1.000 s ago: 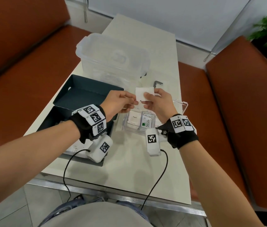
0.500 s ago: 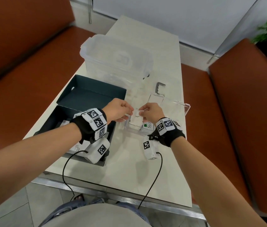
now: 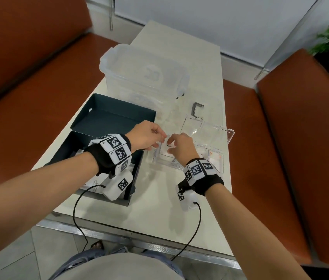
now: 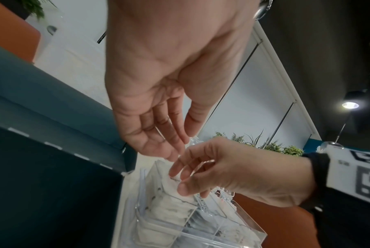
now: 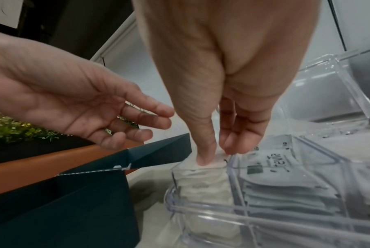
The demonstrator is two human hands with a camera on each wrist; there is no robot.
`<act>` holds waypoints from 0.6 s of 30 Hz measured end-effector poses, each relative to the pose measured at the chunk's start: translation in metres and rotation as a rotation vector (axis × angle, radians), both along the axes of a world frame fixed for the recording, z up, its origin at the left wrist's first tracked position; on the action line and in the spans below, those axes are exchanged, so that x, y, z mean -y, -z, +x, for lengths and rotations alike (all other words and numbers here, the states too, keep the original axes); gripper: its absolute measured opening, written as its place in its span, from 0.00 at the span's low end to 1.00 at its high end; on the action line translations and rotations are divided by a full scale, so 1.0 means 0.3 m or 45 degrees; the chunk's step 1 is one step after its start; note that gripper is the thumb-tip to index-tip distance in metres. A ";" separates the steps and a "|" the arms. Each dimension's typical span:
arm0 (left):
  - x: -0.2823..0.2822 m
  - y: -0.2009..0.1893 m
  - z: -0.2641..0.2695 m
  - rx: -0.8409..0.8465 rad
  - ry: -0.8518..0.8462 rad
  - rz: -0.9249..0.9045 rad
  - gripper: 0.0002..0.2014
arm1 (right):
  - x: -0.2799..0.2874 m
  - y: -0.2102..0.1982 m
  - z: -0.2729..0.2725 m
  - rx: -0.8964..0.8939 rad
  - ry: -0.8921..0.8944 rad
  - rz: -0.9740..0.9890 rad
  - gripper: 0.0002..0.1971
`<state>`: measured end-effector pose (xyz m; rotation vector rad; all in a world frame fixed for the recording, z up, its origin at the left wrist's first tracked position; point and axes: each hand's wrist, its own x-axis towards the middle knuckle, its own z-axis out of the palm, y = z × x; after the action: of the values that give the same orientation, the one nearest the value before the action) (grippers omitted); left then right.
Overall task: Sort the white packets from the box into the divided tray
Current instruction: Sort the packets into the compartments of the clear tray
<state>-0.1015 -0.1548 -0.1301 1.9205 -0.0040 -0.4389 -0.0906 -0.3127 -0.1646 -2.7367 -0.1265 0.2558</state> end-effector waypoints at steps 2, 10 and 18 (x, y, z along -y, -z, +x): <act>-0.002 -0.004 -0.001 0.008 0.006 -0.005 0.06 | -0.002 0.005 -0.004 0.011 -0.001 -0.009 0.12; -0.027 -0.048 0.004 0.039 0.019 -0.023 0.07 | -0.023 -0.070 -0.017 0.090 0.024 0.068 0.13; -0.287 -0.049 -0.045 0.121 -0.086 0.098 0.06 | -0.226 -0.189 -0.057 -0.019 -0.381 0.197 0.10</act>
<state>-0.1150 -0.0687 -0.1153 2.0095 0.0159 -0.3062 -0.1078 -0.2450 -0.1079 -2.5543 -0.5316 0.3329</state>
